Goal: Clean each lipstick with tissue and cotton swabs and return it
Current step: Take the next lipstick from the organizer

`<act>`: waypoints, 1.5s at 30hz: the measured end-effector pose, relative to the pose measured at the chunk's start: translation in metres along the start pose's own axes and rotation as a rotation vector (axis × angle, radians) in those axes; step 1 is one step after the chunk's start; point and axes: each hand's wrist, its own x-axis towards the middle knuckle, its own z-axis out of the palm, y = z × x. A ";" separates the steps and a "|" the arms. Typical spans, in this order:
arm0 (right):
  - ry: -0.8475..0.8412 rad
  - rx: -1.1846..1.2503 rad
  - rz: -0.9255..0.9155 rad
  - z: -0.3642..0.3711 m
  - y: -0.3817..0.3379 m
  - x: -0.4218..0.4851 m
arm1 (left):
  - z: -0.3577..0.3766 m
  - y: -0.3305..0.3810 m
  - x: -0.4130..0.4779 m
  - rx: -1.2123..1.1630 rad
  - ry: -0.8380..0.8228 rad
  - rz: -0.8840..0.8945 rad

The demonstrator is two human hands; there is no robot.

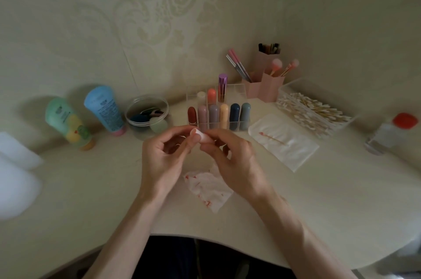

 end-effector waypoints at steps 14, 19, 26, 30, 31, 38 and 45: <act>-0.077 0.297 0.104 0.000 0.002 0.002 | -0.003 0.002 -0.001 -0.141 0.055 -0.055; -0.110 0.237 0.149 0.000 0.000 0.002 | -0.003 0.002 -0.002 -0.143 0.016 -0.075; -0.148 0.348 0.359 -0.008 -0.020 0.001 | -0.004 0.004 -0.001 -0.186 -0.038 -0.148; -0.128 0.397 0.380 -0.007 -0.024 0.002 | -0.003 0.007 -0.004 -0.183 -0.103 -0.147; -0.124 0.405 0.376 -0.007 -0.024 0.002 | -0.001 0.008 -0.005 -0.174 -0.120 -0.146; -0.135 0.422 0.401 -0.009 -0.025 0.001 | 0.003 0.014 -0.007 -0.175 -0.145 -0.126; -0.138 -0.052 0.301 -0.030 -0.015 0.007 | -0.003 0.011 -0.004 -0.162 -0.054 -0.098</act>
